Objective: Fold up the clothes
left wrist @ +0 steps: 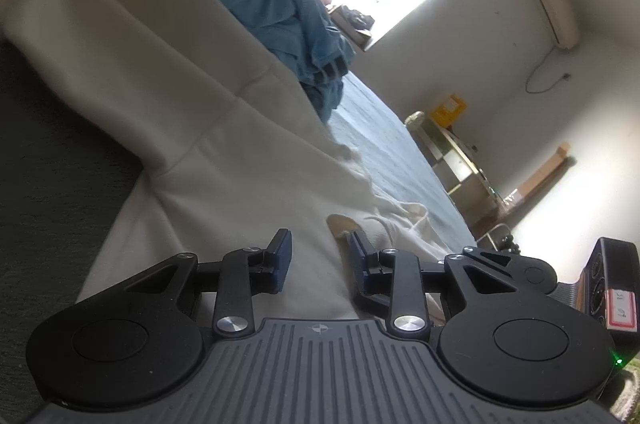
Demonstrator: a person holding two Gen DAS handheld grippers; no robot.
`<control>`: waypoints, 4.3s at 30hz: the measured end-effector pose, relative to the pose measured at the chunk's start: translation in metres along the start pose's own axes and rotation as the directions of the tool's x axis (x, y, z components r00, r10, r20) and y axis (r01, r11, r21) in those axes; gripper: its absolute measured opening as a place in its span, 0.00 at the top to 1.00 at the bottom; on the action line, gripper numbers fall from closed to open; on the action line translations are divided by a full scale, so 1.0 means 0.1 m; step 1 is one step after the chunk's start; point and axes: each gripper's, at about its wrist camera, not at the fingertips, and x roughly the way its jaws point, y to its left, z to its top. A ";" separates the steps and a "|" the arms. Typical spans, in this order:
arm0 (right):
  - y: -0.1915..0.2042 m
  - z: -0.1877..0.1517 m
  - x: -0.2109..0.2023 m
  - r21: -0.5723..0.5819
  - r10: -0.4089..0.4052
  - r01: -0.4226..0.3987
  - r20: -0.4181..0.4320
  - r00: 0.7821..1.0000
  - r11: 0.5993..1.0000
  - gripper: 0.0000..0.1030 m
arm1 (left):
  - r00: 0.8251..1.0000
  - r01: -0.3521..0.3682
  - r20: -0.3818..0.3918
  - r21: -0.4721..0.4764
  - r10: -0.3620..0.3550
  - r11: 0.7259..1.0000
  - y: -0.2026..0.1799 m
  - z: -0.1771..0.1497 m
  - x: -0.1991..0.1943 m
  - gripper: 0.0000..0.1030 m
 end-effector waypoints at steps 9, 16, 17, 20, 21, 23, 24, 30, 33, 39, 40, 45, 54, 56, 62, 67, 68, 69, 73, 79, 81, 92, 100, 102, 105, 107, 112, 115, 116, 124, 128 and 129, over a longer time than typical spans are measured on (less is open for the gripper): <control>-0.77 -0.14 -0.28 0.496 0.080 -0.151 0.163 0.983 0.855 1.00 | 1.000 -0.015 -0.014 0.021 0.015 1.000 0.00 -0.04 0.04 0.69; -1.33 -0.42 -0.30 0.715 0.135 -0.291 0.268 0.954 0.635 1.00 | 1.000 -0.010 -0.024 0.068 0.012 0.998 -0.11 -0.06 0.06 0.69; -1.29 -0.40 -0.30 0.684 0.145 -0.285 0.256 0.956 0.672 0.97 | 1.000 -0.013 -0.026 0.067 0.015 0.998 -0.11 -0.07 0.07 0.69; -0.90 -0.30 -0.33 0.467 0.092 -0.176 0.198 0.976 0.866 0.94 | 0.999 -0.016 -0.034 0.048 0.018 0.999 -0.09 -0.06 0.10 0.69; -0.78 -0.28 -0.32 0.391 0.091 -0.160 0.188 0.978 0.906 0.93 | 0.999 -0.014 -0.034 0.040 0.016 0.999 -0.08 -0.06 0.09 0.69; -0.54 -0.24 -0.29 0.229 0.088 -0.127 0.170 0.982 0.965 0.91 | 0.999 -0.012 -0.034 0.028 0.013 1.000 -0.06 -0.05 0.08 0.69; -0.42 -0.22 -0.28 0.147 0.086 -0.110 0.160 0.983 0.983 0.91 | 0.999 -0.013 -0.033 0.026 0.014 1.000 -0.06 -0.05 0.08 0.69; -0.13 -0.17 -0.14 -0.146 0.067 -0.054 0.083 0.994 0.988 0.73 | 0.999 -0.013 -0.035 0.022 0.014 1.000 -0.06 -0.04 0.07 0.69; -0.09 -0.15 -0.06 -0.205 0.087 -0.073 0.058 0.995 0.976 0.63 | 0.999 -0.014 -0.036 0.025 0.015 1.000 -0.05 -0.05 0.07 0.69; -0.40 -0.08 0.11 0.067 0.156 -0.158 0.043 0.987 0.985 0.81 | 0.999 -0.011 -0.038 0.032 0.012 0.999 -0.06 -0.05 0.07 0.69; -0.50 -0.08 0.12 0.153 0.173 -0.179 0.052 0.984 0.972 0.85 | 0.999 -0.011 -0.038 0.032 0.012 0.999 -0.07 -0.05 0.07 0.69; -1.11 -0.27 0.05 0.568 0.270 -0.344 0.214 0.939 0.748 0.91 | 0.999 -0.010 -0.038 0.042 0.012 0.999 -0.09 -0.06 0.07 0.69; -1.77 -0.79 0.16 0.812 0.283 -0.546 0.484 0.828 0.206 0.90 | 0.996 0.034 -0.088 0.059 -0.029 0.998 -0.28 -0.03 0.17 0.69; -1.82 -0.83 0.19 0.810 0.281 -0.564 0.510 0.813 0.162 0.90 | 0.991 0.036 -0.129 0.103 -0.022 0.994 -0.41 0.00 0.29 0.69; -1.84 -0.87 0.15 0.782 0.288 -0.606 0.553 0.782 0.145 0.90 | 0.980 -0.014 -0.192 0.198 0.053 0.980 -0.68 0.17 0.81 0.69; -1.79 -0.87 0.10 0.772 0.300 -0.618 0.561 0.772 0.148 0.90 | 0.980 -0.067 -0.177 0.158 0.095 0.985 -0.57 0.30 1.06 0.69; -1.78 -0.86 0.10 0.770 0.304 -0.617 0.557 0.773 0.160 0.90 | 0.980 -0.073 -0.175 0.138 0.097 0.988 -0.52 0.32 1.07 0.69; -1.76 -0.85 0.09 0.768 0.309 -0.616 0.552 0.775 0.173 0.90 | 0.981 -0.070 -0.173 0.111 0.088 0.991 -0.46 0.34 1.07 0.69; -1.64 -0.79 0.17 0.771 0.341 -0.597 0.513 0.788 0.220 0.90 | 0.985 -0.041 -0.164 0.024 0.044 0.999 -0.28 0.38 1.01 0.69; -1.24 -0.66 0.40 0.772 0.365 -0.486 0.350 0.863 0.410 0.86 | 0.992 -0.041 -0.119 -0.014 0.039 0.999 -0.13 0.42 0.94 0.69; -1.12 -0.62 0.42 0.758 0.347 -0.448 0.307 0.886 0.473 0.76 | 0.994 -0.061 -0.089 0.004 0.061 0.998 -0.16 0.44 0.88 0.69; -0.98 -0.84 -0.55 0.742 0.067 -0.283 0.308 0.949 0.608 0.60 | 0.999 -0.035 -0.004 0.269 0.037 0.963 -0.75 0.20 0.60 0.69; -1.67 -1.61 -0.76 0.853 -0.214 0.060 0.062 0.975 0.519 0.72 | 0.990 -0.065 -0.094 0.358 0.105 0.931 -0.63 -0.14 0.92 0.69; -1.95 -1.83 -0.69 0.867 -0.259 0.134 -0.005 0.966 0.480 0.73 | 0.991 -0.043 -0.103 0.323 0.080 0.946 -0.56 -0.10 0.95 0.68; -2.32 -2.14 -0.46 0.887 -0.252 0.191 -0.089 0.964 0.420 0.75 | 0.993 -0.012 -0.110 0.281 0.044 0.960 -0.46 -0.09 0.95 0.68; -2.52 -2.35 -0.27 0.900 -0.244 0.241 -0.158 0.957 0.364 0.75 | 0.993 0.004 -0.113 0.260 0.026 0.966 -0.43 -0.08 0.95 0.68; -2.82 -2.62 -0.15 0.920 -0.268 0.280 -0.207 0.941 0.274 0.83 | 0.993 0.028 -0.116 0.234 0.000 0.972 -0.39 -0.08 0.92 0.68; -2.88 -2.56 -0.21 0.905 -0.309 0.355 -0.276 0.910 0.236 0.82 | 0.993 0.035 -0.116 0.224 -0.009 0.974 -0.37 -0.08 0.93 0.68; -2.90 -2.53 -0.24 0.894 -0.324 0.386 -0.304 0.896 0.229 0.79 | 0.993 0.036 -0.116 0.223 -0.010 0.974 -0.36 -0.08 0.93 0.68; -2.42 -2.29 -0.95 0.922 -0.247 0.223 -0.147 0.958 0.317 0.79 | 0.993 0.047 -0.118 0.206 -0.023 0.977 -0.33 -0.06 0.94 0.68; -2.29 -2.55 -1.06 0.917 -0.204 0.296 -0.246 0.948 0.267 0.79 | 0.992 0.051 -0.119 0.199 -0.027 0.979 -0.31 -0.05 0.95 0.68; -2.31 -2.64 -1.06 0.909 -0.209 0.338 -0.292 0.934 0.244 0.78 | 0.992 0.053 -0.119 0.197 -0.029 0.979 -0.30 -0.05 0.95 0.68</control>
